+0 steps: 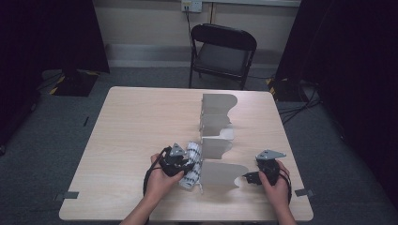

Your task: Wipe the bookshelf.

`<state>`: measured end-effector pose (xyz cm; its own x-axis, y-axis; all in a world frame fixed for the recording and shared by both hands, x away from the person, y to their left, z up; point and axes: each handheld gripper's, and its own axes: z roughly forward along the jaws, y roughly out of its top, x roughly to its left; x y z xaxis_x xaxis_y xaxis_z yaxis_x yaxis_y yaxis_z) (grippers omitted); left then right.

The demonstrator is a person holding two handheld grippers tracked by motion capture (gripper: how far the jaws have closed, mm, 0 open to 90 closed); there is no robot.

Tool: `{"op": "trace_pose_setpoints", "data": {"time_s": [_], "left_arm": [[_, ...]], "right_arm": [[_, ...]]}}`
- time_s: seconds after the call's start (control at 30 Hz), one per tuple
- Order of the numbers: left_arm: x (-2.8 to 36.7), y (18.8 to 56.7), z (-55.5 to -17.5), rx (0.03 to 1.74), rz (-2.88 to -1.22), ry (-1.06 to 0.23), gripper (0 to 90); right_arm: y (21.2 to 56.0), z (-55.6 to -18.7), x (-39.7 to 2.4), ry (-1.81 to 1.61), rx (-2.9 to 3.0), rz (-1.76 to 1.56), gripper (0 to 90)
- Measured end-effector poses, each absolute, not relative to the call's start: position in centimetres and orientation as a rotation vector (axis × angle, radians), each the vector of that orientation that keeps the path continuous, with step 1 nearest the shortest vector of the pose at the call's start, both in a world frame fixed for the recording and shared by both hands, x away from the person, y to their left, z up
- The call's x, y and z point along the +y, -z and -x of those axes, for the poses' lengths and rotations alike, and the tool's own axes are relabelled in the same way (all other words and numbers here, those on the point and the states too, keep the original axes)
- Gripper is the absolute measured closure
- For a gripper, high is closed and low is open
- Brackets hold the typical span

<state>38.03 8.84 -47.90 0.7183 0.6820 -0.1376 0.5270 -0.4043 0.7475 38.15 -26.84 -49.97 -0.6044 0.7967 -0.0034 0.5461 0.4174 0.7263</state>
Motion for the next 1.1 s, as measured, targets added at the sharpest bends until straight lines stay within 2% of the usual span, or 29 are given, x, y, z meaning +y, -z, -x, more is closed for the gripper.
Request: {"op": "trace_pose_setpoints", "data": {"time_s": [0.13,0.3,0.57,0.87,1.1], "left_arm": [[9.6,46.7,-38.5,0.916,-2.075,-0.293,58.8],[9.7,45.5,-39.7,0.917,-2.053,-0.363,54.2],[8.1,48.6,-40.6,0.904,-2.131,-0.341,53.7],[7.6,48.8,-40.3,0.943,-2.139,-0.281,78.8],[7.9,47.6,-40.2,1.016,-2.097,-0.198,82.2]], "right_arm": [[50.0,-38.2,-26.8,-1.000,2.329,-1.154,9.1],[50.0,-38.1,-26.8,-1.000,2.329,-1.154,9.1],[50.0,-38.1,-26.8,-1.001,2.329,-1.155,9.1],[50.0,-38.1,-26.8,-1.000,2.329,-1.154,9.1],[50.0,-38.2,-26.8,-1.000,2.329,-1.154,9.1]]}}
